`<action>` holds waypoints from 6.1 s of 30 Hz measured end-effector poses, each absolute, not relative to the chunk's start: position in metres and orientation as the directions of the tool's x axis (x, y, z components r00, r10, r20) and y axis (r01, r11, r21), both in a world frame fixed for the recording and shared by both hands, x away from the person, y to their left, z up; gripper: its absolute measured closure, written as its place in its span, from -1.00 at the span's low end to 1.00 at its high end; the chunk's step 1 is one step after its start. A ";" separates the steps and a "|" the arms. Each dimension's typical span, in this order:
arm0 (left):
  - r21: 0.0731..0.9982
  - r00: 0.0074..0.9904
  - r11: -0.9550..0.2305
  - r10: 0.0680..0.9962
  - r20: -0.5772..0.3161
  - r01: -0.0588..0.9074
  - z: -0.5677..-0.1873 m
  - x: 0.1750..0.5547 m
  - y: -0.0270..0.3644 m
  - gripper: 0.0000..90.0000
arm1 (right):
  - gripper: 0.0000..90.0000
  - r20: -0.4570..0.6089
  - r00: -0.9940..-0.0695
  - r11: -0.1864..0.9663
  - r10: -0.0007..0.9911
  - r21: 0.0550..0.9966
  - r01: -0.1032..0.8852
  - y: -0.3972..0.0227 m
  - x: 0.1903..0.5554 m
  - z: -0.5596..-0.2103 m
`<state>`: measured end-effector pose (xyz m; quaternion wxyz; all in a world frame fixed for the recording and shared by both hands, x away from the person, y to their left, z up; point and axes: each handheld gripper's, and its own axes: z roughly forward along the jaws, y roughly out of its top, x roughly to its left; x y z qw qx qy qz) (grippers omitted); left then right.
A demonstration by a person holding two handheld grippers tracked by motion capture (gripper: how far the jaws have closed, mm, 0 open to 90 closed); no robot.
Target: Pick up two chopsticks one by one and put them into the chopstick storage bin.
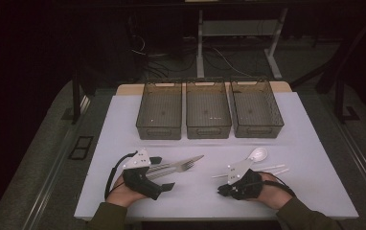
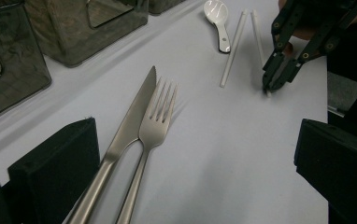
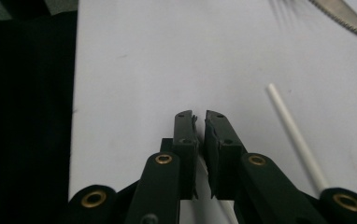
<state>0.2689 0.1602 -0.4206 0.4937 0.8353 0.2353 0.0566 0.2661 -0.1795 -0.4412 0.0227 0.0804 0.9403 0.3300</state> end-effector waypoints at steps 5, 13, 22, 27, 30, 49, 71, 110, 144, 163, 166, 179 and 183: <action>0.852 0.883 -0.401 0.449 -0.139 0.338 -0.421 0.269 0.160 -1.00 | 0.90 0.016 -0.984 0.765 0.179 0.626 0.150 -0.173 0.273 -0.442; 0.850 0.883 -0.404 0.449 -0.138 0.338 -0.421 0.269 0.160 -1.00 | 0.90 0.028 -0.980 0.757 0.195 0.631 0.168 -0.171 0.279 -0.443; 0.851 0.883 -0.402 0.448 -0.138 0.338 -0.421 0.269 0.160 -1.00 | 0.89 0.043 -0.965 0.734 0.260 0.640 0.226 -0.170 0.292 -0.443; 0.851 0.883 -0.402 0.448 -0.139 0.338 -0.421 0.269 0.161 -1.00 | 0.75 0.073 -0.958 0.678 0.279 0.691 0.250 -0.188 0.289 -0.429; 0.851 0.883 -0.401 0.448 -0.141 0.339 -0.421 0.269 0.160 -1.00 | 0.72 0.069 -0.952 0.673 0.299 0.692 0.261 -0.211 0.284 -0.423; 0.846 0.884 -0.409 0.446 -0.141 0.341 -0.423 0.269 0.159 -1.00 | 0.69 0.071 -0.908 0.688 0.414 0.629 0.362 -0.298 0.269 -0.437; 0.844 0.886 -0.414 0.442 -0.141 0.341 -0.423 0.268 0.159 -1.00 | 0.83 0.006 -0.942 0.764 0.336 0.583 0.276 -0.288 0.257 -0.439; 0.850 0.883 -0.406 0.450 -0.134 0.336 -0.420 0.266 0.165 -1.00 | 0.88 0.139 -0.878 0.488 0.459 0.786 0.380 -0.295 0.278 -0.399; 0.863 0.878 -0.385 0.462 -0.127 0.327 -0.427 0.267 0.166 -1.00 | 0.88 0.173 -0.815 0.335 0.553 0.850 0.407 -0.208 0.365 -0.332; 0.869 0.878 -0.375 0.461 -0.127 0.322 -0.426 0.268 0.164 -1.00 | 0.88 0.196 -0.789 0.285 0.583 0.859 0.424 -0.135 0.424 -0.311; 0.867 0.880 -0.379 0.458 -0.128 0.323 -0.426 0.269 0.164 -1.00 | 0.88 0.202 -0.784 0.270 0.587 0.864 0.425 -0.122 0.434 -0.308; 0.876 0.883 -0.362 0.450 -0.135 0.318 -0.425 0.268 0.163 -1.00 | 0.88 0.210 -0.766 0.275 0.608 0.849 0.451 -0.052 0.468 -0.305; 0.875 0.884 -0.365 0.448 -0.133 0.316 -0.425 0.268 0.163 -1.00 | 0.88 0.212 -0.753 0.287 0.623 0.833 0.472 -0.037 0.474 -0.319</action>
